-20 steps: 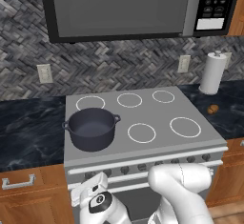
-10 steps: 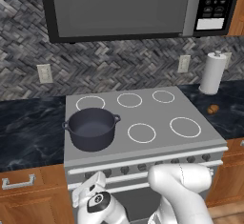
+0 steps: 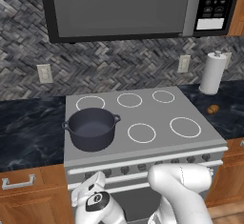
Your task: Turn on the burner for the pot on the stove. Wait thirty seconds for the pot to heat up. Then add the potato to the pot.
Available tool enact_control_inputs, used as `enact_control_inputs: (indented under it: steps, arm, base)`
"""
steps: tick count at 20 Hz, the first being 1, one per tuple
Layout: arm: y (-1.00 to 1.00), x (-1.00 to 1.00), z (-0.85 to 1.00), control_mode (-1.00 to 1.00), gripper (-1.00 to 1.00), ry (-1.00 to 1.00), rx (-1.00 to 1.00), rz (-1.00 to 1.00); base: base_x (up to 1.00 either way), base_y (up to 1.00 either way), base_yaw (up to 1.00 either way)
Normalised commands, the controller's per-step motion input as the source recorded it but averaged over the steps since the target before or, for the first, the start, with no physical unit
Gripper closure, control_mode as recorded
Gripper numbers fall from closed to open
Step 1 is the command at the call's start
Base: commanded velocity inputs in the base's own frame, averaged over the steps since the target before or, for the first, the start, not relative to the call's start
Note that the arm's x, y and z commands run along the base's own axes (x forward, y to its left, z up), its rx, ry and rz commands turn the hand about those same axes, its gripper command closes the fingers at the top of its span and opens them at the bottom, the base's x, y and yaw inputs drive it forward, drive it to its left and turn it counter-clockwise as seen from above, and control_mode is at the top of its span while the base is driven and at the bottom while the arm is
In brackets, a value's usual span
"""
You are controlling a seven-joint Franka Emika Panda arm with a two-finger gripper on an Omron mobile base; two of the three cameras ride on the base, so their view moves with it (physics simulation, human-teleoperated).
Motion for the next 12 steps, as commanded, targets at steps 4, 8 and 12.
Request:
enact_control_inputs:
  steps: [4, 8, 12]
  arm:
    - [-0.04, 0.00, -0.01, -1.00, 1.00, 0.03, -0.05, -0.01]
    - [0.00, 0.00, 0.00, -1.00, -1.00, 0.00, 0.00, 0.00]
    - [0.00, 0.00, 0.00, -1.00, -1.00, 0.00, 0.00, 0.00]
  base:
    - [0.00, 0.00, 0.00]
    - [0.00, 0.00, 0.00]
    - [0.00, 0.00, 0.00]
